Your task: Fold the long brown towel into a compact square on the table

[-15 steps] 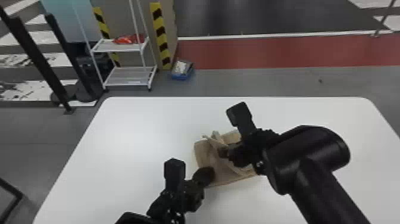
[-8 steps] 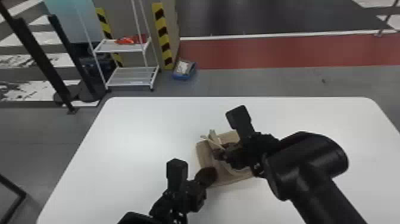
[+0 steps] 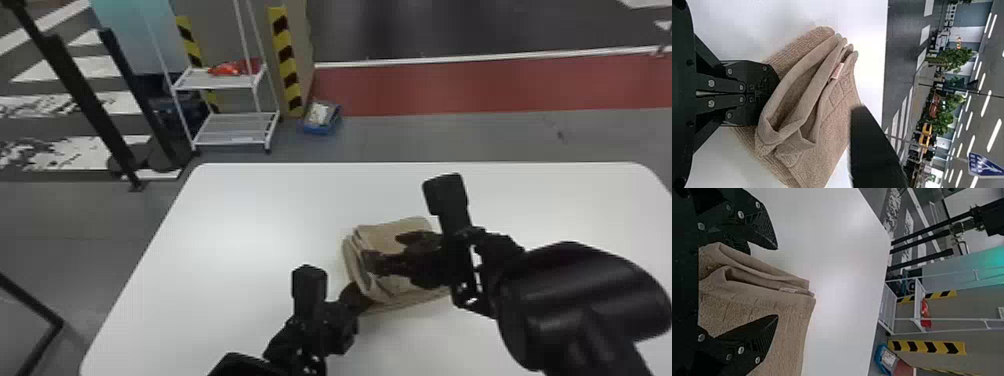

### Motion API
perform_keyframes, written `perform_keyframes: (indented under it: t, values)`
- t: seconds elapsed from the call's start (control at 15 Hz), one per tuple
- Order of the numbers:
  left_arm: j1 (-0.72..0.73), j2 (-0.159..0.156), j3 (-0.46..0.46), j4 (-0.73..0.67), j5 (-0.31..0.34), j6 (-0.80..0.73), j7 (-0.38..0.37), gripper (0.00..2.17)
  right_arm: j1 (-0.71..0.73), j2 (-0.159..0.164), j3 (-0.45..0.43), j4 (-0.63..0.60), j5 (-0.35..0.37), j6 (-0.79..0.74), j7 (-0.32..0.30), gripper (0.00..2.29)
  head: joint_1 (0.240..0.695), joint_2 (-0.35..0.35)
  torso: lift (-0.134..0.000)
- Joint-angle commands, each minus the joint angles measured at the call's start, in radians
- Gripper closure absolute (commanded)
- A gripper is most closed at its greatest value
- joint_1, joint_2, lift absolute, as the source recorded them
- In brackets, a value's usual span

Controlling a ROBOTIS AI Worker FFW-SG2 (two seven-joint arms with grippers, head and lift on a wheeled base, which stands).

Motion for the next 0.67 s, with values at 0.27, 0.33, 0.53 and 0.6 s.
perform_keyframes:
  t: [0.27,0.33,0.53,0.6]
  values:
    - [-0.025,0.000,0.008,0.020,0.010,-0.017,0.001,1.95,0.160,-0.029,-0.194,-0.278,-0.045,0.358,0.036,2.25,0.695,0.080,-0.057]
    - [-0.025,0.000,0.010,0.018,0.010,-0.017,0.001,1.95,0.198,-0.029,-0.216,-0.296,-0.047,0.355,0.049,2.25,0.695,0.070,-0.057]
    - [-0.024,0.000,0.011,0.020,0.017,-0.014,0.000,1.95,0.286,-0.029,-0.248,-0.293,-0.042,0.238,0.061,2.25,0.695,0.030,-0.057]
    - [-0.022,-0.001,0.010,0.020,0.015,-0.014,0.000,1.95,0.290,-0.029,-0.246,-0.255,-0.048,0.162,0.078,2.25,0.695,0.024,-0.057]
